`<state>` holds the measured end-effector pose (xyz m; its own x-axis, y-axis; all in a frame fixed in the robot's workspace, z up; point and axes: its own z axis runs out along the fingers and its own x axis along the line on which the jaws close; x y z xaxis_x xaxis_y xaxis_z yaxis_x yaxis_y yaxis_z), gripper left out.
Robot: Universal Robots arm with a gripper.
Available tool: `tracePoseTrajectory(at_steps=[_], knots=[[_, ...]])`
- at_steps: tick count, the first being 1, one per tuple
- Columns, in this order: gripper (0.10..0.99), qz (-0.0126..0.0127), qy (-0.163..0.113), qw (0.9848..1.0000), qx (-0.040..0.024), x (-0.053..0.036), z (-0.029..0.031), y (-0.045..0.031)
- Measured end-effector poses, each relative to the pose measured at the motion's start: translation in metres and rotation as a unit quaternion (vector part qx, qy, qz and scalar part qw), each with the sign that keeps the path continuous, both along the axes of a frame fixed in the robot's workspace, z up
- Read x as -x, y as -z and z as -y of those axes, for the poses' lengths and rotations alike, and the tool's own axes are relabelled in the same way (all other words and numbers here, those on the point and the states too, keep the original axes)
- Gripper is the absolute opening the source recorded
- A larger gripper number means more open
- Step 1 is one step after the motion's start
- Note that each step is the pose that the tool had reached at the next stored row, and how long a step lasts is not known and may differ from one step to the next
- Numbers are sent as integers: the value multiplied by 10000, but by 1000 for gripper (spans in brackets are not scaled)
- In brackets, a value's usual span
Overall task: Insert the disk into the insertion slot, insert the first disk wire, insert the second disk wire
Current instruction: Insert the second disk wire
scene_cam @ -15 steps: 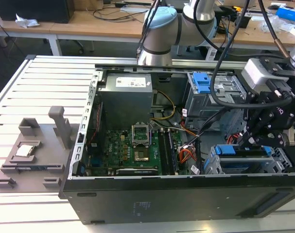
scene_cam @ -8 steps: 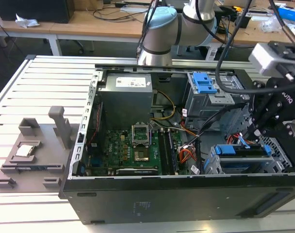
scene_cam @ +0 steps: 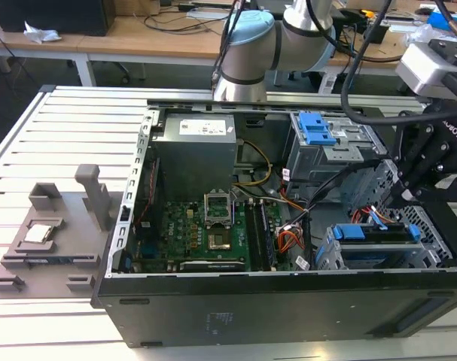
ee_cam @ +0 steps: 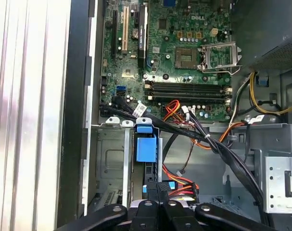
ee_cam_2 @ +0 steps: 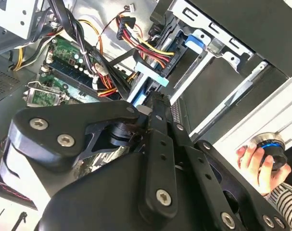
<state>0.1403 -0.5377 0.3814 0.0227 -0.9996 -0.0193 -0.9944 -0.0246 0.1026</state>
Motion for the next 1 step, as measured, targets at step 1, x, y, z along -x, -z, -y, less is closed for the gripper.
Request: tracePoseTrajectory(at_steps=[1], knots=[[106,0,0,10000,0,0,0,0]])
